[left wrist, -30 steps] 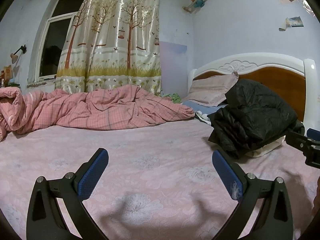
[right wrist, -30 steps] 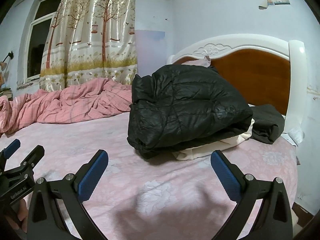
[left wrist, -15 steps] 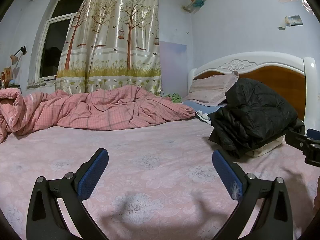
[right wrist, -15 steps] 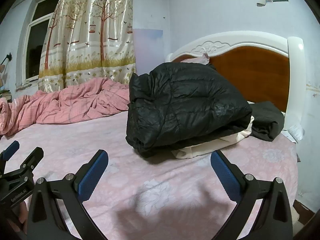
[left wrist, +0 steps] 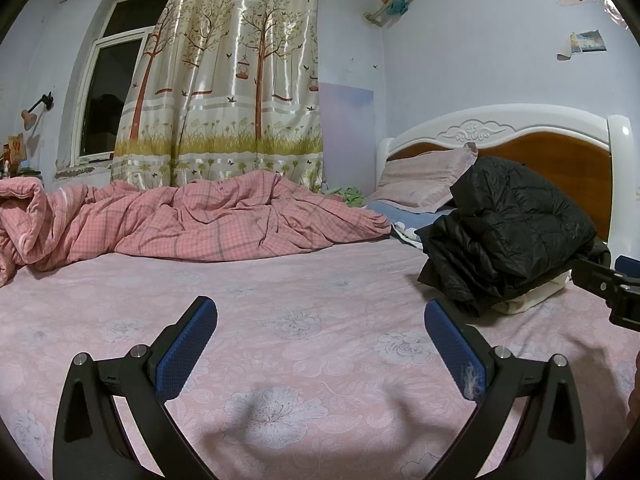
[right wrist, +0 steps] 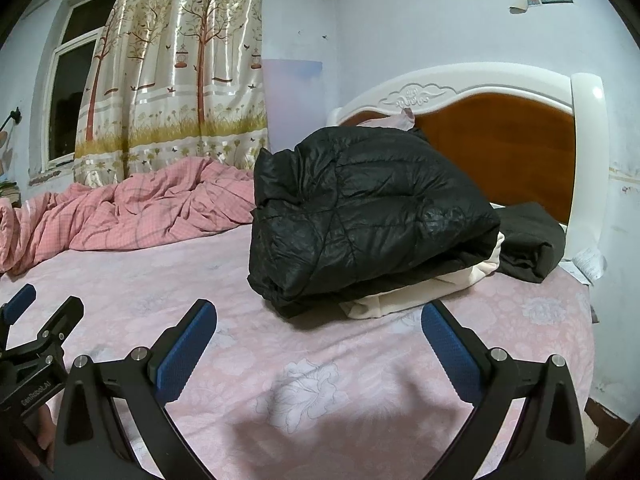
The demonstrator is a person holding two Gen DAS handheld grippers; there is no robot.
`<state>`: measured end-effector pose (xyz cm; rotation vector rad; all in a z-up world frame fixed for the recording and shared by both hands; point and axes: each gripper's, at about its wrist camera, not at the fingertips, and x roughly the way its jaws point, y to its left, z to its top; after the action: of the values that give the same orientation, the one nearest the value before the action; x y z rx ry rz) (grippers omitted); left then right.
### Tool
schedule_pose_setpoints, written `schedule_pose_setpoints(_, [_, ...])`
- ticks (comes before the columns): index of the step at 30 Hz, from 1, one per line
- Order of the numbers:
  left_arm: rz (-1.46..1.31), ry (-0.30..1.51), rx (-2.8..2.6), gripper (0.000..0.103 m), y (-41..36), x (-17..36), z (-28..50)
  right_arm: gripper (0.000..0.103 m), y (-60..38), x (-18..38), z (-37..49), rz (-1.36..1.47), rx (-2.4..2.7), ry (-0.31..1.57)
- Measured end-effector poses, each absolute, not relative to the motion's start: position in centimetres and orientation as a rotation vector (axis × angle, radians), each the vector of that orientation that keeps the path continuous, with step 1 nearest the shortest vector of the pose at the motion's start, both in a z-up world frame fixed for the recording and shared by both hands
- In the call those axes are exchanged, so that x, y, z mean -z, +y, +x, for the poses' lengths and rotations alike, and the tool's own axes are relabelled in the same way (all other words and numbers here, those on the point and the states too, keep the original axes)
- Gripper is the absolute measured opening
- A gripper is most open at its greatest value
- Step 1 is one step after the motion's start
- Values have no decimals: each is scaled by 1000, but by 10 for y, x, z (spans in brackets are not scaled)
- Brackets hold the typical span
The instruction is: Fold large clothes
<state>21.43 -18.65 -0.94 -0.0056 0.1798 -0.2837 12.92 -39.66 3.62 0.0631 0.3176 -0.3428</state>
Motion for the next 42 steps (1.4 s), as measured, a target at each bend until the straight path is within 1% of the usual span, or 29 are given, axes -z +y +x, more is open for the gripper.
schedule_pose_setpoints(42, [-7,178,282,103,-183,10,214,103,-405,-34,139,2,317,317])
